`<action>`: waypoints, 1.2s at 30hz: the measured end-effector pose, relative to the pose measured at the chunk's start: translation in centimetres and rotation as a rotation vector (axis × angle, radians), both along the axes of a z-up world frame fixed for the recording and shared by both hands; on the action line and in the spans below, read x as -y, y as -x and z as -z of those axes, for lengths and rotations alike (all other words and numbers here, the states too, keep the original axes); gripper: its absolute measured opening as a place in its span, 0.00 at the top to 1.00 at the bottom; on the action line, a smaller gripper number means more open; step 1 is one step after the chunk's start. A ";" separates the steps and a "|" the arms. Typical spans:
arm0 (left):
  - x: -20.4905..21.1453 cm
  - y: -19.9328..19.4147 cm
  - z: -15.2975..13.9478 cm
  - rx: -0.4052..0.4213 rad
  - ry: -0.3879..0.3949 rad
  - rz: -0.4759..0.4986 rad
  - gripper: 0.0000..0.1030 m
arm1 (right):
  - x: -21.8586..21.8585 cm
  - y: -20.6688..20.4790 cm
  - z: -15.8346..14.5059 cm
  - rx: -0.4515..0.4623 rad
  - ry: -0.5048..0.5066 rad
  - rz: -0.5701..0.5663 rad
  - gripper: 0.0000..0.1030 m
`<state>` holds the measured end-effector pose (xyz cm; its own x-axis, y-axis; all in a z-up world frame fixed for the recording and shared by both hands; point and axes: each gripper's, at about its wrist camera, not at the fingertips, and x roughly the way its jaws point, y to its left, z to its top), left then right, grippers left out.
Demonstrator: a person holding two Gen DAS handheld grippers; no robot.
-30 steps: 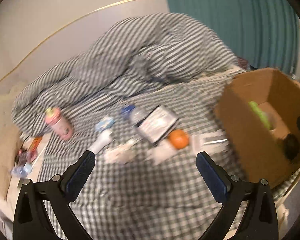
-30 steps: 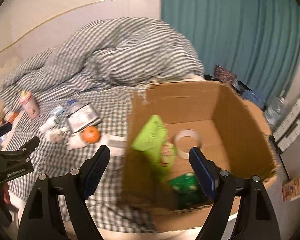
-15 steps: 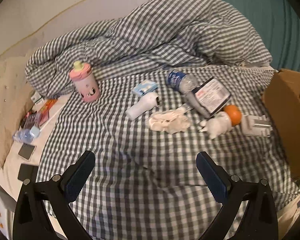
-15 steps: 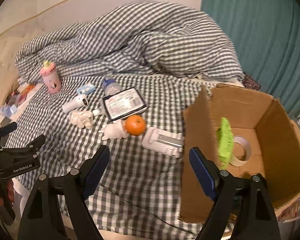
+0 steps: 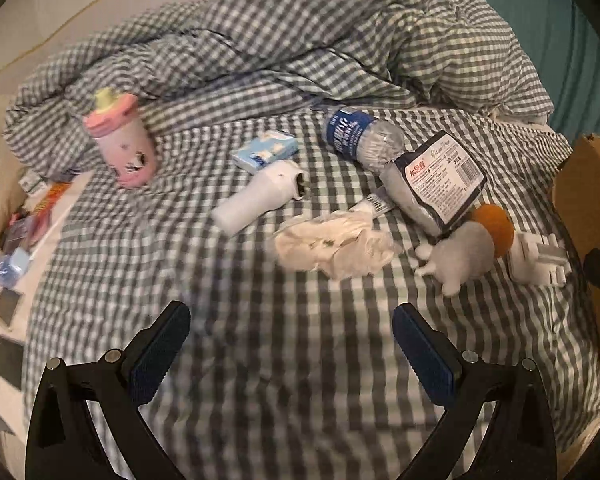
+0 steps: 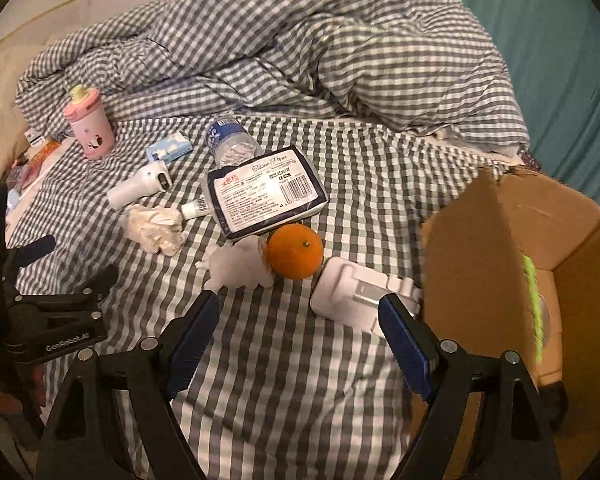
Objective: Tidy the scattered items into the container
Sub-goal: 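Move both tools back from the box toward the bed items, then grasp the white crumpled tissue with the left tool while the right tool grasps the orange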
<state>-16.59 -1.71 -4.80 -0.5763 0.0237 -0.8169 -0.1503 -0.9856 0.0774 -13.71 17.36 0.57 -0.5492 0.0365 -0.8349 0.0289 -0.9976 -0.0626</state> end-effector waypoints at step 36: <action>-1.5 7.9 6.5 0.114 -0.119 -0.046 0.68 | -1.7 11.7 10.4 0.181 0.129 0.040 0.45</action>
